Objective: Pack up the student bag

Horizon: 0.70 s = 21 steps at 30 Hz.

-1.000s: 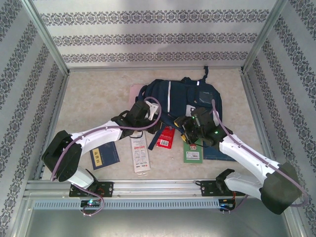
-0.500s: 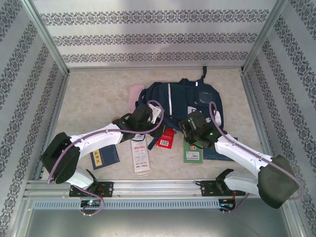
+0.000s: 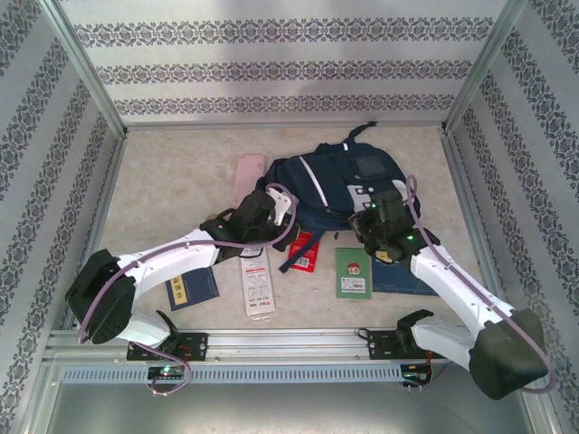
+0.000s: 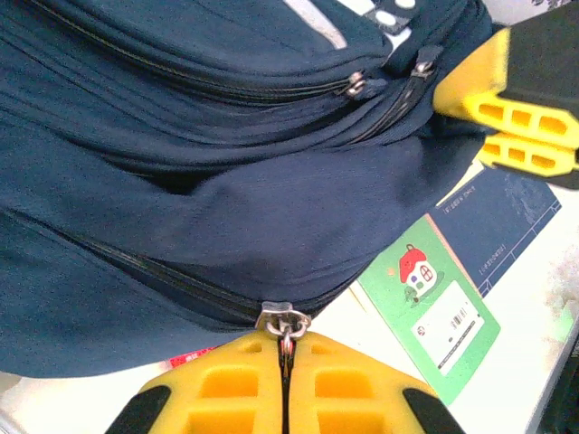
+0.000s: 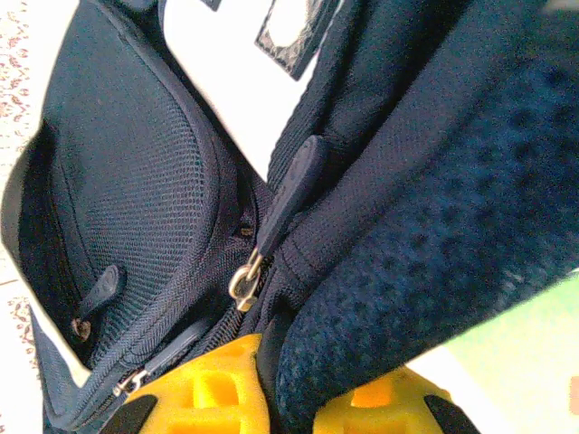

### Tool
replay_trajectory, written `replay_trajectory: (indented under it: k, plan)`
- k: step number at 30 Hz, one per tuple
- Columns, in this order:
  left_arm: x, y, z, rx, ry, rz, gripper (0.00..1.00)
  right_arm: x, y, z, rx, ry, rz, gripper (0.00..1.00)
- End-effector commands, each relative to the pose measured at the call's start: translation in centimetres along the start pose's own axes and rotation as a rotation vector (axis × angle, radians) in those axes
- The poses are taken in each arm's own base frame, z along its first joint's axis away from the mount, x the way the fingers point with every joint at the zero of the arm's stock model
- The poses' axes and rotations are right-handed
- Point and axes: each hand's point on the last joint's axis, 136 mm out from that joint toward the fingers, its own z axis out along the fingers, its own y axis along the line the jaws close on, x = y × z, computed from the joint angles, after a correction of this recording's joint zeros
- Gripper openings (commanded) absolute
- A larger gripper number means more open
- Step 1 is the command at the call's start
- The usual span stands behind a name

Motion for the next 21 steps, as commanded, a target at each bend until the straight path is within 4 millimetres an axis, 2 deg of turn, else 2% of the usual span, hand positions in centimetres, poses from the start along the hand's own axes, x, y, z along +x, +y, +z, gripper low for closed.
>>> replay_trajectory:
  k: [1,5,12,16,21]
  plan:
    - [-1.0,1.3,-1.5,-0.058,-0.023,0.003,0.00,-3.3,-1.9,-1.4,0.045,-0.114,-0.101,0.00]
    - [-1.0,2.5,-1.5,-0.083,-0.021,-0.025,0.00,-5.4,-3.3,-2.4,0.055,-0.144,-0.074,0.00]
    - [-1.0,3.8,-1.7,-0.101,-0.022,-0.051,0.00,-8.2,-5.5,-2.9,0.138,-0.209,-0.012,0.00]
    - [-0.7,4.6,-1.9,-0.113,-0.021,-0.066,0.00,-10.1,-5.5,-3.2,0.168,-0.266,0.007,0.00]
    - [-1.0,3.9,-2.4,-0.079,-0.019,-0.049,0.00,-12.3,-5.2,-3.4,0.197,-0.292,0.030,0.00]
